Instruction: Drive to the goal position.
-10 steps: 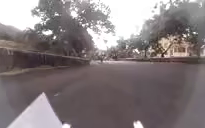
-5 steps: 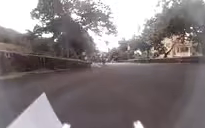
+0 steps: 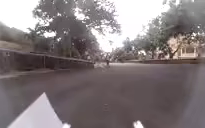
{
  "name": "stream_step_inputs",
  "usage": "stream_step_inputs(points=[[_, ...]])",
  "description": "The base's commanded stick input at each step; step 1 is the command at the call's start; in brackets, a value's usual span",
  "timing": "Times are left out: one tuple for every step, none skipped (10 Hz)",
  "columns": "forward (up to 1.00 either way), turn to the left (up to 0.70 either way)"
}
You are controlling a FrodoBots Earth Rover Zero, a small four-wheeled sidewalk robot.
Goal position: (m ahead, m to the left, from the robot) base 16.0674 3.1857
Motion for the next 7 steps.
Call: stream_step_inputs(points=[[1.00,-0.01],[1.00,-0.20],[1.00,-0.12],[1.00,-0.04],[1.00,-0.04],[1.00,-0.11],[1.00,-0.18]])
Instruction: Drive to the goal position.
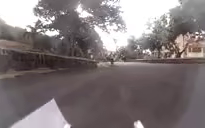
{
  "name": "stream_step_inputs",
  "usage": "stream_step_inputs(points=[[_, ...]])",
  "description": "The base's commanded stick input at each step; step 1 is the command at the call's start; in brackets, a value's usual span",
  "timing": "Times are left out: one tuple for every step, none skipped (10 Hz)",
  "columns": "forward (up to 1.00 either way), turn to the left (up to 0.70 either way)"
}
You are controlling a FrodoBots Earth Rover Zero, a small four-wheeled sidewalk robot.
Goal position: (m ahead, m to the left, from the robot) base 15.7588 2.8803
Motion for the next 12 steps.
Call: stream_step_inputs(points=[[1.00,-0.20],[1.00,-0.20],[1.00,-0.20],[1.00,-0.20],[1.00,-0.20],[1.00,-0.20],[1.00,-0.20],[1.00,-0.20],[1.00,-0.03],[1.00,-0.03],[1.00,-0.03],[1.00,-0.03]])
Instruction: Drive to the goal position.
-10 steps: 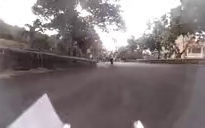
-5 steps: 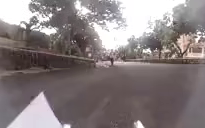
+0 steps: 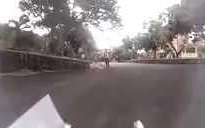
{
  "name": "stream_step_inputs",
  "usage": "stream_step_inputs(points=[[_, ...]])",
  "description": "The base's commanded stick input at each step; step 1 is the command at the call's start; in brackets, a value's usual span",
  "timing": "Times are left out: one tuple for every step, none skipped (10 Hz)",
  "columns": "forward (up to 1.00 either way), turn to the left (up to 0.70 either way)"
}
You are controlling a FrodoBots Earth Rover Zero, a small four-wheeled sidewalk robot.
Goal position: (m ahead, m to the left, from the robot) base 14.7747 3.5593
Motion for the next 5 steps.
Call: stream_step_inputs(points=[[1.00,-0.03],[1.00,-0.03],[1.00,-0.03],[1.00,-0.03],[1.00,-0.07]])
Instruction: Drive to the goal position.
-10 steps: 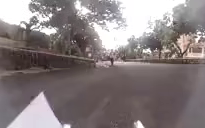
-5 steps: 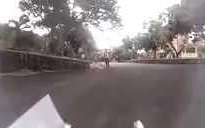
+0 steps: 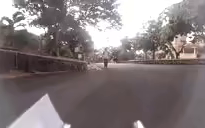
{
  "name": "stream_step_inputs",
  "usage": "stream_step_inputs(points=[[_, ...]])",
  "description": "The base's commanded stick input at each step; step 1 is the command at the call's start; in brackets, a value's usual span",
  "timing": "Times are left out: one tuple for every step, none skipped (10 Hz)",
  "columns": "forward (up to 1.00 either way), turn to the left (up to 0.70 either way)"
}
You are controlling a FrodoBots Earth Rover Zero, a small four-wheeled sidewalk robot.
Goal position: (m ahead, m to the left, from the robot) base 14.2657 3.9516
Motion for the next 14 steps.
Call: stream_step_inputs(points=[[1.00,-0.14],[1.00,-0.22],[1.00,-0.23],[1.00,-0.23],[1.00,-0.23],[1.00,-0.23],[1.00,-0.23],[1.00,-0.22],[1.00,-0.17],[1.00,-0.11],[1.00,0.00],[1.00,0.00],[1.00,0.00],[0.68,0.00]])
